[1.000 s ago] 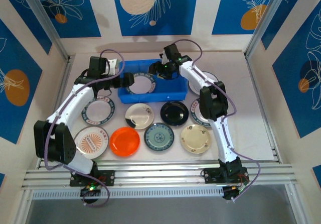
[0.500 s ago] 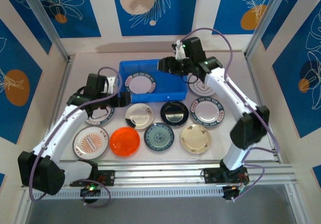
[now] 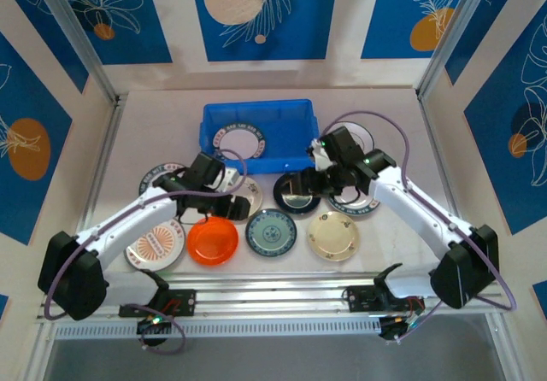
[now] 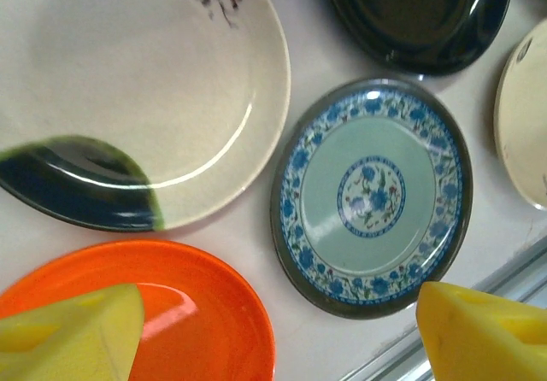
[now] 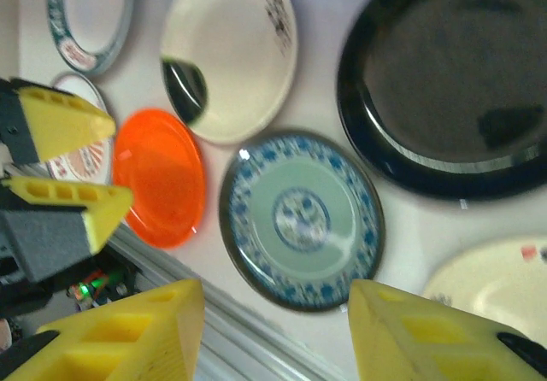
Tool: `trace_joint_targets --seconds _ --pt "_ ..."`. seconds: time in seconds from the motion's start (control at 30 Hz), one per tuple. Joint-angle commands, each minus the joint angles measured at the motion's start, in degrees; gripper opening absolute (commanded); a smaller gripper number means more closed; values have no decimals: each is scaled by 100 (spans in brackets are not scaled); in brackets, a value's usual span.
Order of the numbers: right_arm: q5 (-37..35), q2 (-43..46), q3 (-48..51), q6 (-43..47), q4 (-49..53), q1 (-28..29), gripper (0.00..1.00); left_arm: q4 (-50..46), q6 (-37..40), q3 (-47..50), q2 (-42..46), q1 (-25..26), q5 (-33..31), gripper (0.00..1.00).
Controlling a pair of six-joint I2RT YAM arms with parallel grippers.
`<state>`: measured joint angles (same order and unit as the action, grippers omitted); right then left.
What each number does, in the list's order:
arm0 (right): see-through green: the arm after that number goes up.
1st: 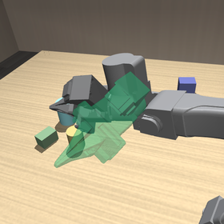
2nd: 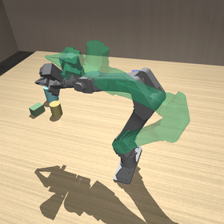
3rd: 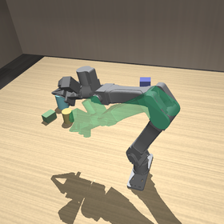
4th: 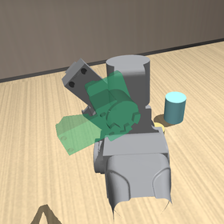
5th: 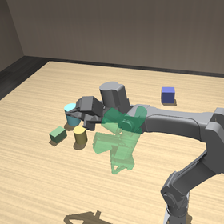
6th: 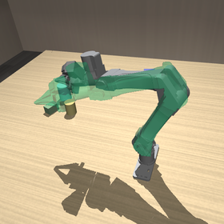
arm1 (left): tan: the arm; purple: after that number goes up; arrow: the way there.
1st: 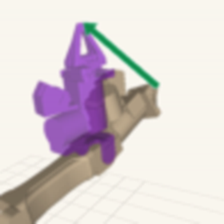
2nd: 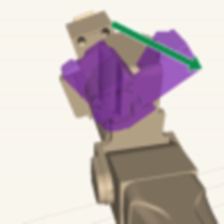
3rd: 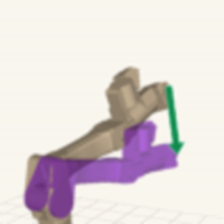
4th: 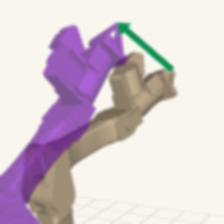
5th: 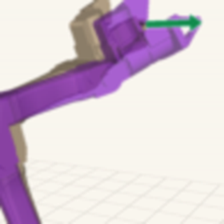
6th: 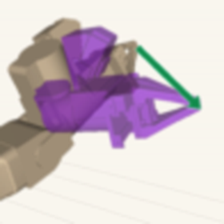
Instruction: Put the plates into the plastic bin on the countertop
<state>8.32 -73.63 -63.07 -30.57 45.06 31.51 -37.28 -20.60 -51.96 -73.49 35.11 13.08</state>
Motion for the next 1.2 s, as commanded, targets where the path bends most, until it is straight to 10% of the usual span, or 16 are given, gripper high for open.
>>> trace_joint_targets --seconds 0.0,0.53,1.17 --pt "228 353 479 -253 109 52 47 45 -90 123 -12 116 128 83" --pt "576 -691 116 -249 -558 512 41 104 -58 238 -279 -735 -662 67" --pt "654 -1154 -364 -22 -639 378 37 1581 -770 486 -1322 -1736 26 48"
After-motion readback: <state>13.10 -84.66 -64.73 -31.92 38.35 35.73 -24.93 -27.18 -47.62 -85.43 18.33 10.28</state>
